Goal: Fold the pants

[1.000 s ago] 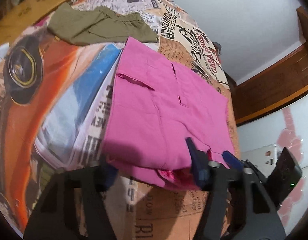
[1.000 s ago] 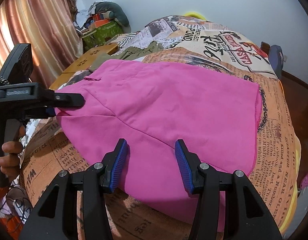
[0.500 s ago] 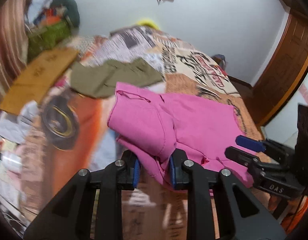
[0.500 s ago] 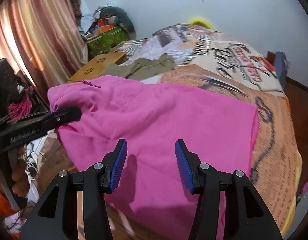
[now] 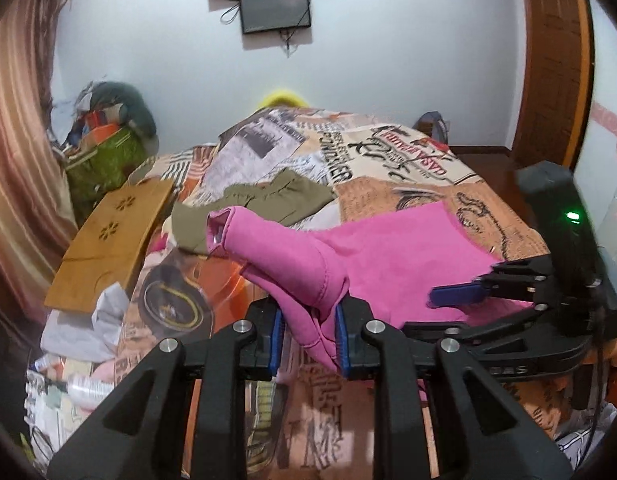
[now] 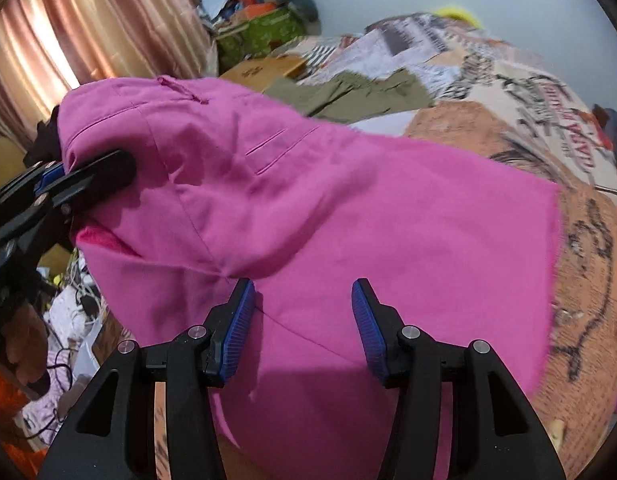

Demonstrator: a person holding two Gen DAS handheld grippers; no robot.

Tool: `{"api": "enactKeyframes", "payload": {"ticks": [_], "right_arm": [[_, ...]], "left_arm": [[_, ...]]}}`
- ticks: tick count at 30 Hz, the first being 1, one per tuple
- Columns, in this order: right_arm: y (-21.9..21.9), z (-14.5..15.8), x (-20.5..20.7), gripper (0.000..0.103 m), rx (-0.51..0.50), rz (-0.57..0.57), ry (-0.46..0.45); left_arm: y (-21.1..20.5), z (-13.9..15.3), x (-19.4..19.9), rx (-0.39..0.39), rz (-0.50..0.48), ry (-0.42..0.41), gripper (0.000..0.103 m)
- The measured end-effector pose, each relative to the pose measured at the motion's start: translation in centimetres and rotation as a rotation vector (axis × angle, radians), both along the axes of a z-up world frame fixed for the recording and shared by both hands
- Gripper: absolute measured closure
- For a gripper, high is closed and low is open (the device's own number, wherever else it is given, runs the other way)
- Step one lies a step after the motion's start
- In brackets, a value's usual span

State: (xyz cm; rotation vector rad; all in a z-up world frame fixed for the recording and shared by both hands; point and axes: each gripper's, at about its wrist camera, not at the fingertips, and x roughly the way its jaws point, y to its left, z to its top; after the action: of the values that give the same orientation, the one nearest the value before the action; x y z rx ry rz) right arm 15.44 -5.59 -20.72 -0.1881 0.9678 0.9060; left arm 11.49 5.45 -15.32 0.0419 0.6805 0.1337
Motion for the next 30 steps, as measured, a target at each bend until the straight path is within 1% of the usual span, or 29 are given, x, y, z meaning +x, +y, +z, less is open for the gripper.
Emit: {"api": "enactKeyframes", "payload": {"ticks": [2, 6, 8, 11, 13, 16, 18, 20, 25, 30], "right_arm": [[-2.7, 0.6, -0.1, 0.056, 0.008, -0.046, -0.020], [-7.4, 0.8, 0.2, 0.056, -0.028, -0.146, -0.071], [-9.3, 0.4, 0.4, 0.056, -0.041, -0.191, -0.071], [-10.9, -0.5, 0.5, 0.056, -0.066, -0.225, -0.062], [-11.1, -1.6, 0.6, 0.056, -0.082, -0.229, -0.045], [-11.5, -2.2, 0.3, 0.056, -0.046, -0.237, -0.045], [-11.8, -2.1, 0.4, 0.056, -0.022, -0.243, -0.028], [-12.2, -2.3, 0.6, 0.056, 0.002, -0.249, -0.008], [-12.3, -2.4, 0.2, 0.056, 0.019, -0.249, -0.008], [-12.6, -2.3, 0.1, 0.056, 0.040, -0.257, -0.005]], "left_arm": [[-0.6, 0.4, 0.3, 0.015, -0.013, -0.009, 0.082], [-2.5, 1.1, 0.8, 0.070, -0.056, -0.028, 0.082], [-3.6, 1.4, 1.1, 0.080, -0.081, -0.034, 0.082], [-5.2, 1.9, 1.5, 0.081, -0.122, -0.040, 0.082], [-6.3, 2.1, 1.9, 0.064, -0.160, -0.035, 0.083], [-7.8, 2.2, 2.3, 0.052, -0.200, -0.027, 0.084], [-9.0, 2.3, 2.8, 0.061, -0.223, -0.025, 0.084], [-9.8, 2.3, 3.2, 0.052, -0.243, -0.020, 0.084], [-11.1, 2.0, 4.8, -0.014, -0.289, 0.021, 0.084], [-12.4, 0.5, 6.5, -0.082, -0.336, 0.099, 0.085]]}}
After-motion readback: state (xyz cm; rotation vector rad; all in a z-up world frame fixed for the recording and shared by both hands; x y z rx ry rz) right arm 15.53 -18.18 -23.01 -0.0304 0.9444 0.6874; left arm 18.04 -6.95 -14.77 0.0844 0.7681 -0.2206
